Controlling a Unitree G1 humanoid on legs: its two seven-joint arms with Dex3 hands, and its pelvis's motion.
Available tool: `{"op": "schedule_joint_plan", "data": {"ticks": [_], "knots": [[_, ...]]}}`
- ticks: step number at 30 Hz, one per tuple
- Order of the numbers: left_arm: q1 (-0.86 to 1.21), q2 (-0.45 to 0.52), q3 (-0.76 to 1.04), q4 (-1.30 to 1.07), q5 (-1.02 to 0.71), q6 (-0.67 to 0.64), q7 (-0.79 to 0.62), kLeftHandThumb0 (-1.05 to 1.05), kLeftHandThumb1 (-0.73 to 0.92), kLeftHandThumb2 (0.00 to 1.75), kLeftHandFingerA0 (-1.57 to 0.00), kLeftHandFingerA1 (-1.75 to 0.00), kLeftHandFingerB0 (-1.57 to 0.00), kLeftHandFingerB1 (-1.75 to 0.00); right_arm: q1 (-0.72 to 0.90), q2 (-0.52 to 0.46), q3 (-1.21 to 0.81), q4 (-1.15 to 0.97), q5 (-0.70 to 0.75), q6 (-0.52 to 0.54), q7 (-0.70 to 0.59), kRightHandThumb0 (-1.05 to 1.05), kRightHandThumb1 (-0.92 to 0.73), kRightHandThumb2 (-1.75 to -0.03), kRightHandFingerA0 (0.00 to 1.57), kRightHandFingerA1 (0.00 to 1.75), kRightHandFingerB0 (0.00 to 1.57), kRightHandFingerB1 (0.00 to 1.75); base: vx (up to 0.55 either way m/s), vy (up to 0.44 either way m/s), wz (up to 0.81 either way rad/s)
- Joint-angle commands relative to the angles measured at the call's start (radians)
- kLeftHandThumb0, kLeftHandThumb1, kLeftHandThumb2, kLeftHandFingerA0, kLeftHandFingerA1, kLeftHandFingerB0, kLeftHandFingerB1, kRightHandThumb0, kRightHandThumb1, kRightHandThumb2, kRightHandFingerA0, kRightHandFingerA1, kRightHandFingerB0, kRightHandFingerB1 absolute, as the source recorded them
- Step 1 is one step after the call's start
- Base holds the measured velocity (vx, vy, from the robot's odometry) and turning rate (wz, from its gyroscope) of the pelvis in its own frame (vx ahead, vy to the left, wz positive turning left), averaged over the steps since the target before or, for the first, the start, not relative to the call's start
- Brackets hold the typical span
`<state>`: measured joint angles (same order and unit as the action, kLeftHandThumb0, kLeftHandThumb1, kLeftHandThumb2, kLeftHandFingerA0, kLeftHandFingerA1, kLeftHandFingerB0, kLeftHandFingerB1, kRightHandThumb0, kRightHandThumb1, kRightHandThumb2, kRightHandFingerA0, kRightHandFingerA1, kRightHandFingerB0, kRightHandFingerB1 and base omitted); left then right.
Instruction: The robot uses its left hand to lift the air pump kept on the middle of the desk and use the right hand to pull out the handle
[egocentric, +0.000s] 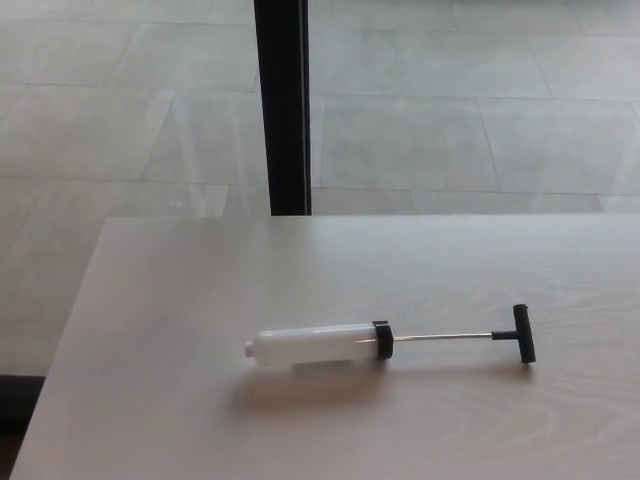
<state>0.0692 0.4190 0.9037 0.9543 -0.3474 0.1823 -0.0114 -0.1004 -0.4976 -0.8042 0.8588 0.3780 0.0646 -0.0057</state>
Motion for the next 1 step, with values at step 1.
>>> {"op": "schedule_joint_plan", "data": {"ticks": [1], "knots": [[0.006, 0.016, -0.059, 0.004, 0.01, -0.016, 0.046, -0.54, 0.67, 0.59, -0.41, -0.71, -0.37, -0.56, 0.015, -0.021, 0.104, 0.007, -0.066, -0.01, 0.006, -0.69, -0.62, -0.96, 0.35, 0.64, 0.11, 0.44, 0.0, 0.0, 0.0]]}}
